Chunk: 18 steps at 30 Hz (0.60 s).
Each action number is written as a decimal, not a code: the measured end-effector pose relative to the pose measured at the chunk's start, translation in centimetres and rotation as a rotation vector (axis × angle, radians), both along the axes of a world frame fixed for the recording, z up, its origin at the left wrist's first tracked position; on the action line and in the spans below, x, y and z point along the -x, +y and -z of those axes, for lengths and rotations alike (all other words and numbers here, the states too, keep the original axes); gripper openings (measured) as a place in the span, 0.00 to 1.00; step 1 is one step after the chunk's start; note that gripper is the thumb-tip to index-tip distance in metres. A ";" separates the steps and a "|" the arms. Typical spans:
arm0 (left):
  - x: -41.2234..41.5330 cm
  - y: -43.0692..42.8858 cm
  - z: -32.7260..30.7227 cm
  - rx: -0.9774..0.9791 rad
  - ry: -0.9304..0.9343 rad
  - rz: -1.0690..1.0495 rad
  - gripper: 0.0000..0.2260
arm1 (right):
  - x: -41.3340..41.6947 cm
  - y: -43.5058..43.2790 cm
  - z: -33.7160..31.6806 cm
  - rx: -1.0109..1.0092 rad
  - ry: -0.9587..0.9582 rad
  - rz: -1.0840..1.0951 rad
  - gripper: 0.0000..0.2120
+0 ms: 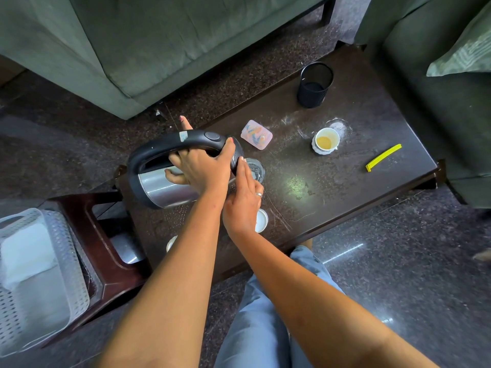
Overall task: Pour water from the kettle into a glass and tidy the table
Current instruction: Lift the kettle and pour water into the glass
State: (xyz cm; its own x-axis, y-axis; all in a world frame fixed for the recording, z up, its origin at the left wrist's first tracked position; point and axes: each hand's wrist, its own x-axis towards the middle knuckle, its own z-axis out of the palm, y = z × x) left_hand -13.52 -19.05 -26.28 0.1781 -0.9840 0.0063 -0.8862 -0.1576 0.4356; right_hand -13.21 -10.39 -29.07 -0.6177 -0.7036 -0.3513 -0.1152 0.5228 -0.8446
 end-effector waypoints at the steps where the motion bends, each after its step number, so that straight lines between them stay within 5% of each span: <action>1: 0.0 0.0 0.0 0.002 0.002 0.000 0.43 | 0.0 0.0 0.0 0.002 -0.001 0.000 0.34; 18: 0.2 0.1 -0.2 0.052 0.028 0.021 0.43 | 0.1 -0.1 0.2 0.005 0.023 0.009 0.36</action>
State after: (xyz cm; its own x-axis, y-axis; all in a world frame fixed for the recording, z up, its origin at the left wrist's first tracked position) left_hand -13.76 -18.97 -26.08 0.1583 -0.9859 0.0533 -0.8764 -0.1155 0.4675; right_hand -13.32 -10.53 -29.28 -0.6318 -0.6998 -0.3335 -0.1300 0.5198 -0.8443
